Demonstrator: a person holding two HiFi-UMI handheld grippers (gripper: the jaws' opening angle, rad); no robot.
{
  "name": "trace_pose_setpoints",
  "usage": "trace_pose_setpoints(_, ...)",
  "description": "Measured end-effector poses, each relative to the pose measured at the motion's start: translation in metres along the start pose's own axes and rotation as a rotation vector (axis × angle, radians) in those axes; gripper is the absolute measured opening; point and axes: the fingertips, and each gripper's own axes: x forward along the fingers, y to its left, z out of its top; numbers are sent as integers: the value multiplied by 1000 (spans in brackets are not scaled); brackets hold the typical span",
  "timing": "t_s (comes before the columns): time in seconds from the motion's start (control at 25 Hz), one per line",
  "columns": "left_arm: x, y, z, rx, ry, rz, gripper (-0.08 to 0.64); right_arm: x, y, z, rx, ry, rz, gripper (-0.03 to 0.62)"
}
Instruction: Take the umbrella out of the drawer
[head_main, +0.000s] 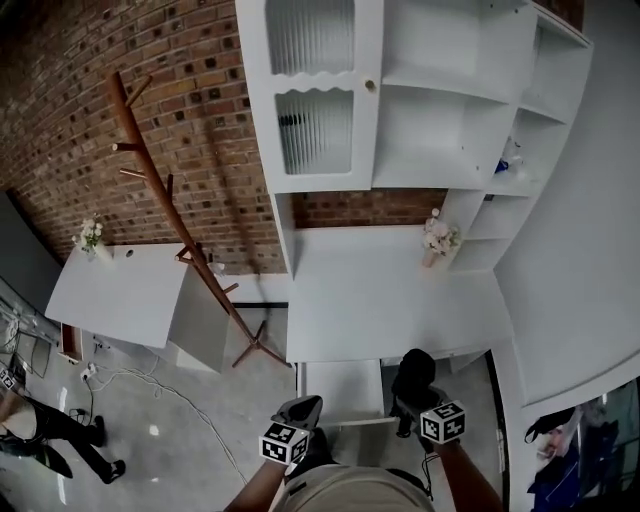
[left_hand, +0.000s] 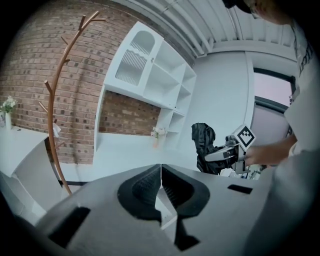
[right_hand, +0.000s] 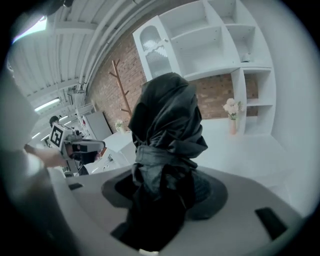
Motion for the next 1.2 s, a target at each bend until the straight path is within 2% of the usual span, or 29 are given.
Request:
trace_pose_setpoints(0.12, -6, -16, 3, -11, -23, 31, 26, -22, -3, 4, 11, -38, 33, 245)
trace_pose_setpoints(0.28, -20, -39, 2, -42, -63, 75, 26, -46, -1, 8, 102, -100, 109, 245)
trace_pose_setpoints(0.36, -27, -49, -3, -56, -78, 93, 26, -54, 1, 8, 111, -120, 134, 245)
trace_pose_setpoints(0.56, -48, -72, -23, -87, -100, 158, 26, -71, 0, -8, 83, -131, 172, 245)
trace_pose_setpoints(0.8, -85, -84, -25, -104, -142, 243, 26, -85, 7, -11, 44, -141, 208, 247)
trace_pose_setpoints(1.0, -121, -84, -28, -125, -177, 297, 26, -83, 32, -13, 19, -145, 259, 247)
trace_pose_setpoints(1.2, -149, -74, -29, -124, -194, 313, 26, -79, 64, -6, -8, -159, 273, 247)
